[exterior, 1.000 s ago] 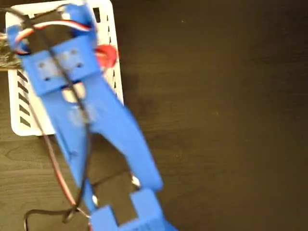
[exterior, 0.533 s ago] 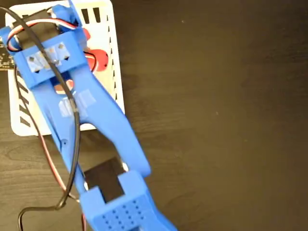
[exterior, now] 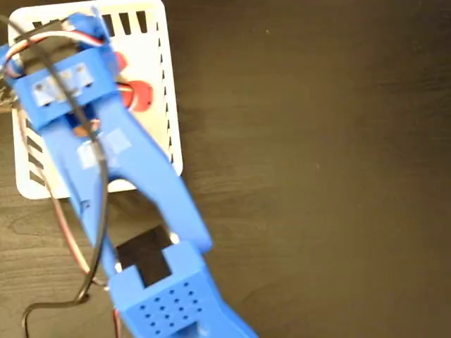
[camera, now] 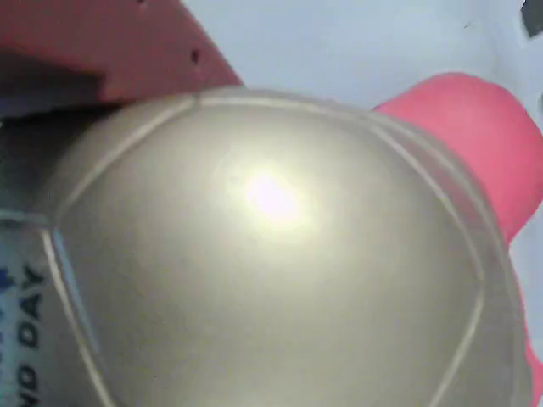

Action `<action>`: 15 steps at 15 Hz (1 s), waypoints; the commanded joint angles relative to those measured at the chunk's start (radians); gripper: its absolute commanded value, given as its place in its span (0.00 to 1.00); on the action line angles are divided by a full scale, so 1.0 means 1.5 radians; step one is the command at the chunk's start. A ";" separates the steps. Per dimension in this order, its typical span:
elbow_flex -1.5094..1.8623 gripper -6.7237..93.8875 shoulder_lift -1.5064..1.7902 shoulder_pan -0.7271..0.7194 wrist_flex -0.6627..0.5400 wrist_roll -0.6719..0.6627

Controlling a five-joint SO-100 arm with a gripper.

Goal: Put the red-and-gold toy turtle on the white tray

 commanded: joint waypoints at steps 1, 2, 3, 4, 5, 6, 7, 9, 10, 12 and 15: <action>-0.034 0.55 0.038 -0.008 0.010 0.004; -0.036 0.67 0.036 -0.008 0.019 0.000; -0.036 0.75 0.036 -0.008 0.021 -0.002; -0.034 0.77 0.038 -0.008 0.022 -0.004; -0.033 0.77 0.042 -0.009 0.022 -0.006; -0.031 0.77 0.046 -0.010 0.022 -0.006; -0.029 0.85 0.049 -0.010 0.026 -0.007; -0.029 0.86 0.056 -0.010 0.036 -0.007; -0.029 0.86 0.061 -0.010 0.042 -0.008; -0.015 0.85 0.099 -0.007 0.045 -0.017; -0.003 0.71 0.188 0.002 0.046 -0.047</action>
